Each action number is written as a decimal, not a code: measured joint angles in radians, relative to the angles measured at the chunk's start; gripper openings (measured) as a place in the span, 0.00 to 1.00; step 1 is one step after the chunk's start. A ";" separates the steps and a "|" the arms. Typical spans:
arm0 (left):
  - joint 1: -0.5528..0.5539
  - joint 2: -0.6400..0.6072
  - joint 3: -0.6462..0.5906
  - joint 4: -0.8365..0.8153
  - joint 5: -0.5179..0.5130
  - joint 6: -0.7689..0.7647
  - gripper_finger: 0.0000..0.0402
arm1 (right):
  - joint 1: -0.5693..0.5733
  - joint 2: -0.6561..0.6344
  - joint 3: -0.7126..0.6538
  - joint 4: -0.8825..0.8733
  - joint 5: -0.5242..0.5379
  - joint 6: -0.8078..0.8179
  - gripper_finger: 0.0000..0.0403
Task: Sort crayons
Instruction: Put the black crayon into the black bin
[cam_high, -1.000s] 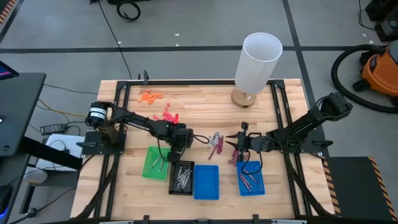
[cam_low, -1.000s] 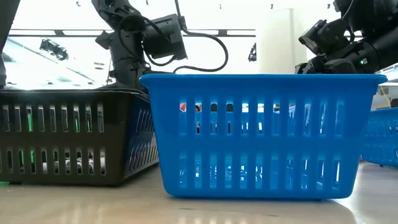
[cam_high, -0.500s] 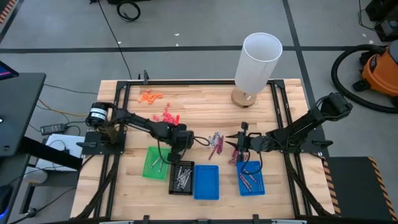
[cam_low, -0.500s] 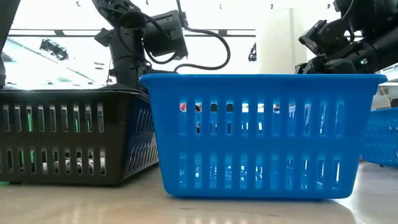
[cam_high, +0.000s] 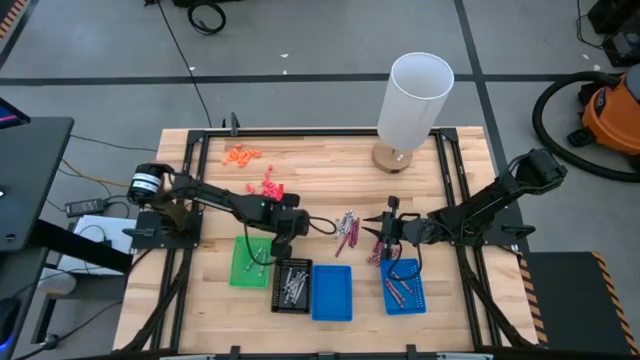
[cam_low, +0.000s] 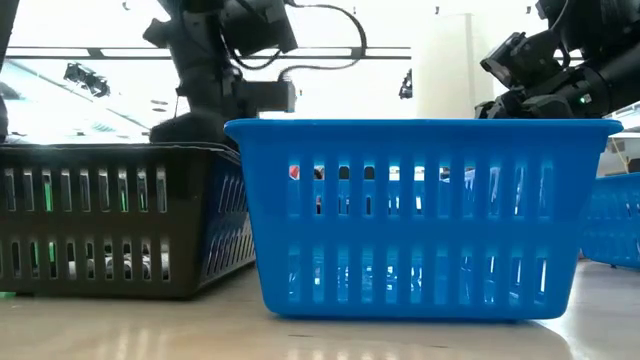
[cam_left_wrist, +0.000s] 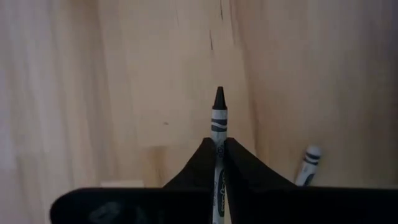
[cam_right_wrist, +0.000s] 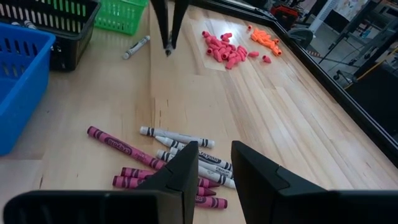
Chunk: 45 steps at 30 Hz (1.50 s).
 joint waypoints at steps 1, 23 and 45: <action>-0.002 -0.012 0.001 0.010 -0.004 -0.004 0.03 | 0.000 0.000 0.000 -0.001 0.000 0.000 0.26; -0.123 -0.186 0.004 0.090 -0.025 -0.532 0.04 | 0.000 0.000 0.000 0.022 0.005 -0.021 0.26; -0.281 -0.090 0.005 0.173 -0.024 -1.074 0.04 | -0.053 0.000 0.000 0.204 0.134 -0.201 0.26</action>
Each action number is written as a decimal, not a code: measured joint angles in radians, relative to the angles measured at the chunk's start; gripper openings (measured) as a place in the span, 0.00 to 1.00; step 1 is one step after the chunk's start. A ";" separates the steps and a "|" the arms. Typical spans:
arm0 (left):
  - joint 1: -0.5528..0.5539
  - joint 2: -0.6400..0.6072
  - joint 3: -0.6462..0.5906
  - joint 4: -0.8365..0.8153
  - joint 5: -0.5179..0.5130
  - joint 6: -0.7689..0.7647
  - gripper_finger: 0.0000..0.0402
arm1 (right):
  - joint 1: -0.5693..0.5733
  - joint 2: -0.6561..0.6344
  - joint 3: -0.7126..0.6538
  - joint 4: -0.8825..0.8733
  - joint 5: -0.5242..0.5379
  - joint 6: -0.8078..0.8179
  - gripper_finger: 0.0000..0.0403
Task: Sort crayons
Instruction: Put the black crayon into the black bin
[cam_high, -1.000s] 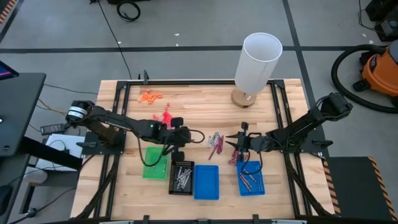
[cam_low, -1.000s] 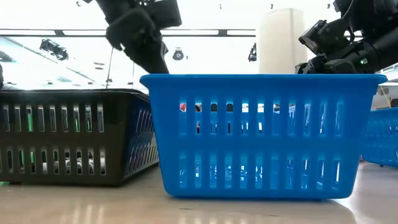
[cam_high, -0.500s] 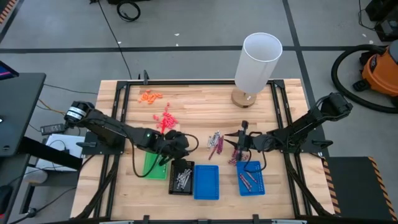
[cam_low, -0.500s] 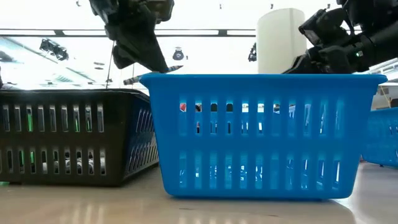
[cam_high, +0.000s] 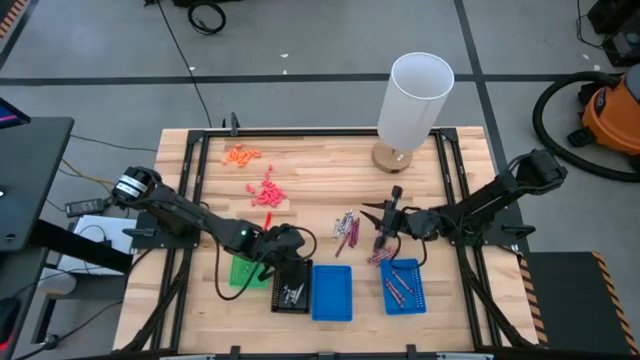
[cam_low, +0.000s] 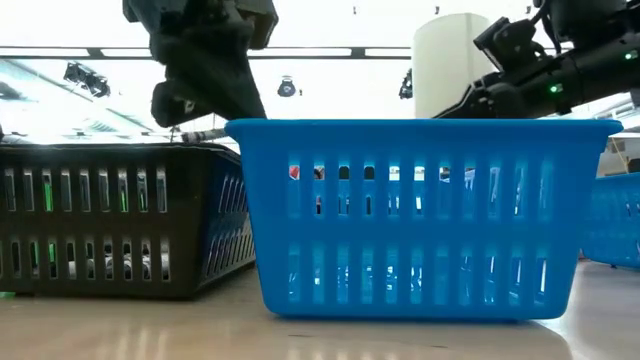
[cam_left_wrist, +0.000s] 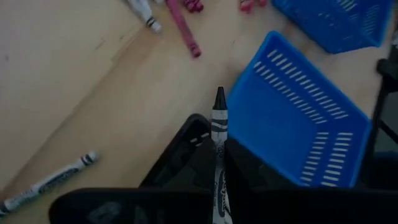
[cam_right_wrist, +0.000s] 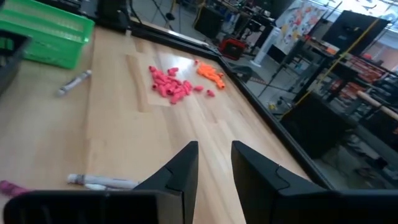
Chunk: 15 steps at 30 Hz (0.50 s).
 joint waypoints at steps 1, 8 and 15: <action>-0.002 0.009 0.000 -0.002 0.001 -0.022 0.04 | -0.007 0.000 0.000 0.002 -0.001 -0.006 0.26; -0.016 0.034 0.000 0.006 0.109 -0.046 0.04 | -0.045 0.000 0.000 0.040 -0.029 -0.059 0.26; -0.049 0.040 0.000 -0.003 0.111 -0.032 0.10 | -0.062 0.000 0.000 0.060 -0.102 -0.053 0.26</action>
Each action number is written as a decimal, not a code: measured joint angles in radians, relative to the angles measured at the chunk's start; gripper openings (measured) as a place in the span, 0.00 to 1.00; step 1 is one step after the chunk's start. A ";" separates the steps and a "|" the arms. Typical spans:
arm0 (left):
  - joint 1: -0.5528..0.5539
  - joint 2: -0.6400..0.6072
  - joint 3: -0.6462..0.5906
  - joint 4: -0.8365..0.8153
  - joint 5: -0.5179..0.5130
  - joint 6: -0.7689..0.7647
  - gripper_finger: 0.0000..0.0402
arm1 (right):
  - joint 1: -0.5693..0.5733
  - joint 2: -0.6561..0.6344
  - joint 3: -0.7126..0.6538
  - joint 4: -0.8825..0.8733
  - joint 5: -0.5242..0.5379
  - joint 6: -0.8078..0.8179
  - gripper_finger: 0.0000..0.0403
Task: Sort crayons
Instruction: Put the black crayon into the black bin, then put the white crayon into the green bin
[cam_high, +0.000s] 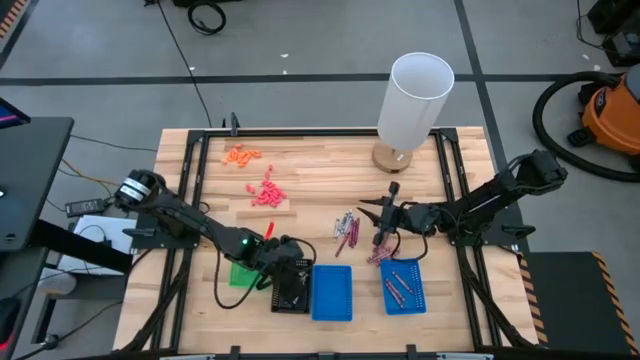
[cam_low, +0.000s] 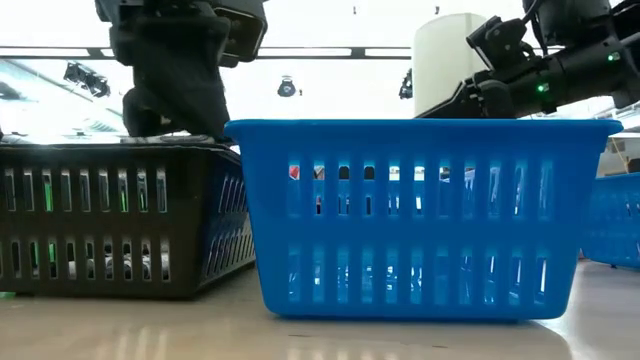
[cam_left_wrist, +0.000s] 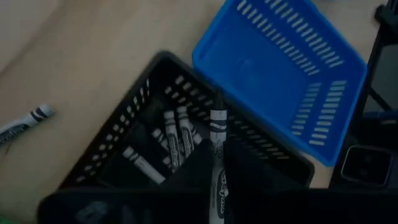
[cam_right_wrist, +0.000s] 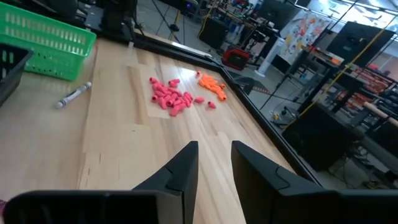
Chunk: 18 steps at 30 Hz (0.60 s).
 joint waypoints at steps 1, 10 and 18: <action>-0.004 0.002 0.000 -0.007 0.002 0.001 0.13 | 0.000 0.000 0.000 0.000 -0.004 0.001 0.26; 0.040 -0.052 0.000 -0.087 0.035 0.155 0.39 | 0.020 0.000 0.000 0.000 -0.029 0.021 0.26; 0.145 -0.048 0.001 -0.238 0.008 0.438 0.40 | 0.021 0.000 0.000 0.000 -0.031 0.021 0.26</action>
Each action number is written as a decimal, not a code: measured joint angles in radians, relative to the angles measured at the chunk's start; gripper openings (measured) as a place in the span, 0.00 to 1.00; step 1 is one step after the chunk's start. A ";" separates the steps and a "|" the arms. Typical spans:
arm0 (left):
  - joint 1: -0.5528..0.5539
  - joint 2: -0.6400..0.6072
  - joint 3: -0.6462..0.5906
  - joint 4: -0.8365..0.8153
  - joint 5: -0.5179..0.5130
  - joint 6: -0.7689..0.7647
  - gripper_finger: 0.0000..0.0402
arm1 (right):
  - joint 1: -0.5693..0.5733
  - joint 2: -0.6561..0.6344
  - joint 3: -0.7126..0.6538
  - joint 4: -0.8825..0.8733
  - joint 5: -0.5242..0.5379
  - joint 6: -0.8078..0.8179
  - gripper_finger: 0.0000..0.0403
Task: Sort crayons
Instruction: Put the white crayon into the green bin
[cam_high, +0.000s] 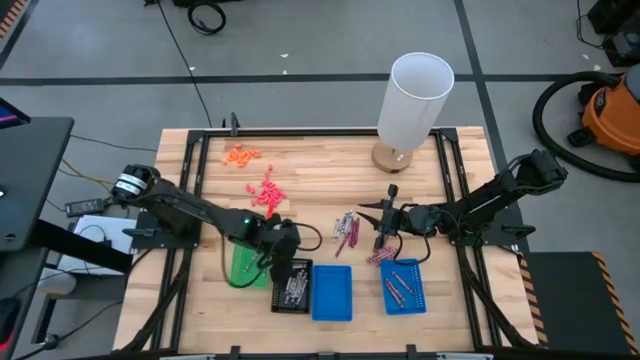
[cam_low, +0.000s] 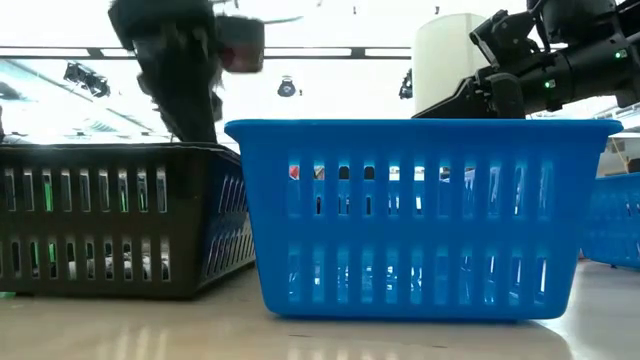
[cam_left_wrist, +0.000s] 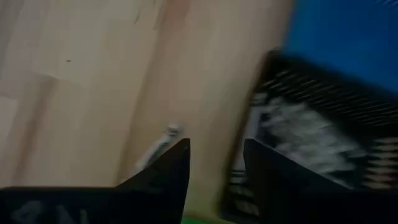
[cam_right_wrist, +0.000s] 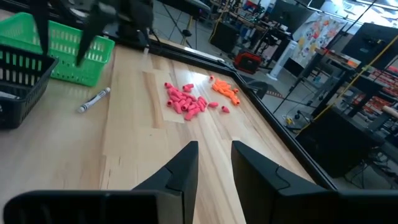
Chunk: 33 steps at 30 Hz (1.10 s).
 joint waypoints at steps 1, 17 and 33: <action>0.016 0.015 0.000 -0.014 0.004 0.039 0.40 | 0.000 0.000 0.000 0.000 0.000 0.000 0.26; 0.113 0.166 -0.001 -0.059 0.120 0.398 0.40 | 0.000 0.000 0.000 -0.053 -0.015 0.034 0.26; 0.098 0.202 0.001 -0.058 0.060 0.482 0.19 | 0.000 0.000 0.000 -0.071 -0.034 0.050 0.26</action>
